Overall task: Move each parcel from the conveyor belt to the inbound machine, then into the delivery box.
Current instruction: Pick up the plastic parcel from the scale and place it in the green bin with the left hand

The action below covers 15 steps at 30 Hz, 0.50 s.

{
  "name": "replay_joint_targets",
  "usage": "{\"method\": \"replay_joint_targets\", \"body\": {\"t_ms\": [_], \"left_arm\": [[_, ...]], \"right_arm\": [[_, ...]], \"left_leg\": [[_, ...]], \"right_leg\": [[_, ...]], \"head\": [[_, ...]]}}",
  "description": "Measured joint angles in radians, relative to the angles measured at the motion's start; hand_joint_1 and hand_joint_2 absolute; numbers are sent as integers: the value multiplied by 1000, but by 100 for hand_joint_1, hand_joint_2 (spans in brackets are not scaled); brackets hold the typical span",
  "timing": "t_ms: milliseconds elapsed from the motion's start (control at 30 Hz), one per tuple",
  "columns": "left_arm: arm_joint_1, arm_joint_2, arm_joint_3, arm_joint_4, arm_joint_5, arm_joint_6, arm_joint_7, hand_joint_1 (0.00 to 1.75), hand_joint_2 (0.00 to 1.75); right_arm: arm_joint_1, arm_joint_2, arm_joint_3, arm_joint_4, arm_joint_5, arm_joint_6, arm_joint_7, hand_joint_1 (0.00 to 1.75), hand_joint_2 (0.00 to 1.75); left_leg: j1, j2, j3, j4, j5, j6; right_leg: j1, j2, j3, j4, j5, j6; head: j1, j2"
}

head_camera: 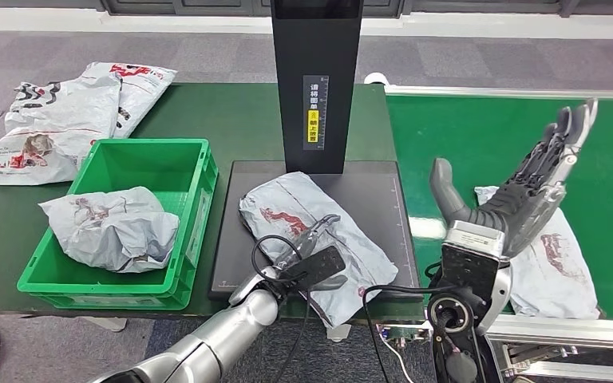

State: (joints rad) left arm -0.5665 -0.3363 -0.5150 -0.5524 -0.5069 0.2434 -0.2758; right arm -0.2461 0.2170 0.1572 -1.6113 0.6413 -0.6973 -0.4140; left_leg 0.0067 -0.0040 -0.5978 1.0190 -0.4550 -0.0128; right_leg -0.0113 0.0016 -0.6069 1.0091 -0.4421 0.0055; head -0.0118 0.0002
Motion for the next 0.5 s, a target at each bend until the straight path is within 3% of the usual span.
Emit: {"method": "replay_joint_targets", "body": {"t_ms": [100,133,233,267,500], "left_arm": [[-17,3,-20,14,-90,86,47,0,175],[-23,5,-31,20,-128,117,67,13,175],[-37,9,-71,41,-245,195,135,142,175],[-40,11,-85,49,-284,216,157,173,175],[-46,25,-144,82,-491,309,270,175,175]], "right_arm": [[-4,1,0,4,-5,0,7,0,175],[-6,1,0,4,-6,0,13,0,175],[-14,3,4,5,-7,0,33,0,175],[-17,3,7,5,-8,0,37,0,175],[-24,3,22,6,-31,0,40,0,175]], "left_leg": [[0,0,0,0,0,0],[0,0,0,0,0,0],[0,0,0,0,0,0],[0,0,0,0,0,0],[0,0,0,0,0,0]], "right_leg": [[0,0,0,0,0,0],[0,0,0,0,0,0],[0,0,0,0,0,0],[0,0,0,0,0,0],[0,0,0,0,0,0]], "head": [[0,0],[0,0],[0,0],[0,0],[0,0]]}}
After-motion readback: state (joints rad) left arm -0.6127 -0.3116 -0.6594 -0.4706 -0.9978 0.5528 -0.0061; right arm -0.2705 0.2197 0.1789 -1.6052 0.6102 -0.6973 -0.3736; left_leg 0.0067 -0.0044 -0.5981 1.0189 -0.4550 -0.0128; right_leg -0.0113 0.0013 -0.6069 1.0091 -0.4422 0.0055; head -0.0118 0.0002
